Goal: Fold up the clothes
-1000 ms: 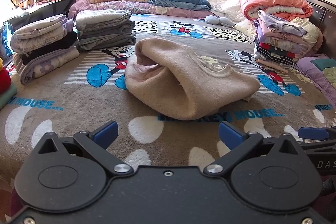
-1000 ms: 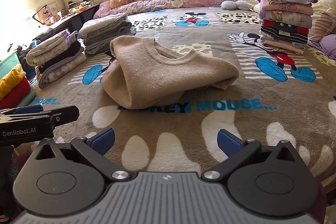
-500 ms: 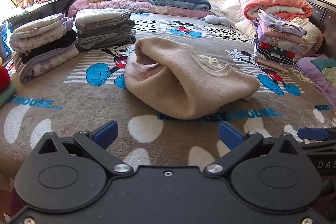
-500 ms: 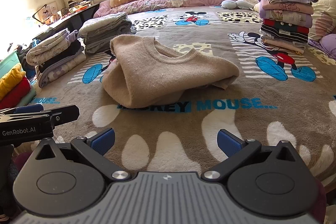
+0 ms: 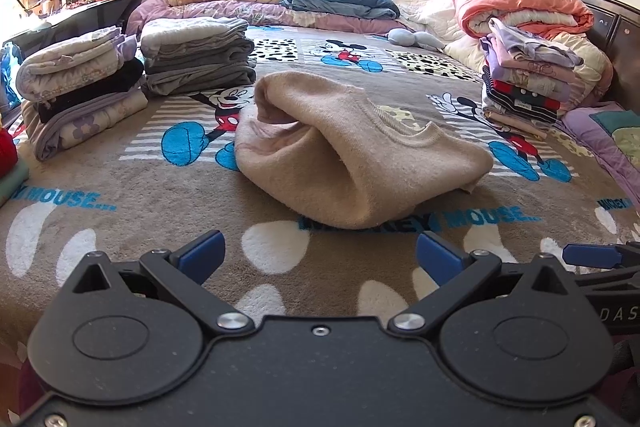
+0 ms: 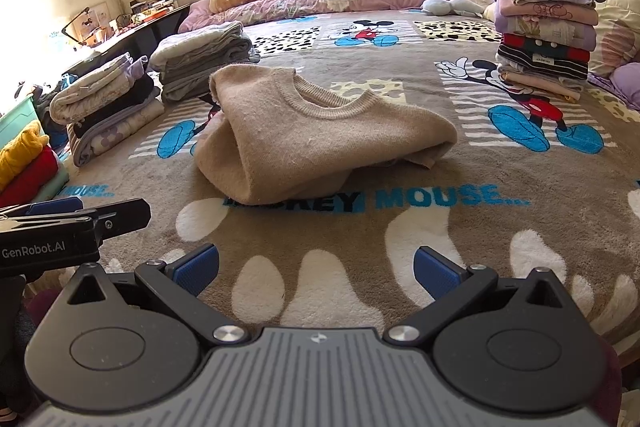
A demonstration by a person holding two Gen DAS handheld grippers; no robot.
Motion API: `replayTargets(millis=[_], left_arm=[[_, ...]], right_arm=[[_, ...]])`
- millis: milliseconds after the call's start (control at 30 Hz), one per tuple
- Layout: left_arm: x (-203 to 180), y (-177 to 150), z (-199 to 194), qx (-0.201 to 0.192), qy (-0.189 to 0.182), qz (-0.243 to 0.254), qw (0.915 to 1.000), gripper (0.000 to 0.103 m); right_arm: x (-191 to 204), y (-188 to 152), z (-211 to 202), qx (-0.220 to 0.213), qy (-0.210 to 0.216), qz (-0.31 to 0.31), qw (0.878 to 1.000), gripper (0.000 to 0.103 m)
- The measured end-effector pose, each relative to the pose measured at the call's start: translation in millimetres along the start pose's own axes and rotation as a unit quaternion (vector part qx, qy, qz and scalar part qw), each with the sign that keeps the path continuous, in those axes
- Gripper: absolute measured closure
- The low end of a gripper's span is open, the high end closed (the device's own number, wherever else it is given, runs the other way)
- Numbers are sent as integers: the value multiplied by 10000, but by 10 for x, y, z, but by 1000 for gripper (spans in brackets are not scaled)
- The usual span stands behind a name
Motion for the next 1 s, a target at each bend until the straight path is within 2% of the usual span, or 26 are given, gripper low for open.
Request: replayTargets(millis=[167, 400, 600, 733, 900, 1000], left_arm=[[28, 70, 116, 53, -109, -146, 9998, 0], [54, 248, 372, 82, -269, -156, 9995, 0], [63, 478, 620, -133, -372, 264, 9989, 0], [123, 664, 752, -455, -311, 499, 9972, 0], [189, 836, 995, -38, -494, 745, 9960, 0], [160, 921, 1104, 27, -615, 1118, 9918, 0]], right_arm=[[-19, 22, 72, 36, 63, 13, 10000, 0], [-117, 73, 235, 105, 471, 203, 9986, 0], [-217, 243, 338, -151, 472, 12, 9988, 0], [-307, 393, 416, -382, 430, -161, 9982, 0], [-434, 592, 531, -603, 590, -281, 9960, 0], [-484, 707, 618, -552, 720, -385, 9951, 0]])
Point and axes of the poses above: each gripper's, at about its wrist camera, not at the fingertips, and z roughly the way its jaws point, x to its left, y to its top, the point moved 9 cm from there along z, roughly the way its jaws point, and after that the axes turned 8 degrees about z, right-handed, at the moved point
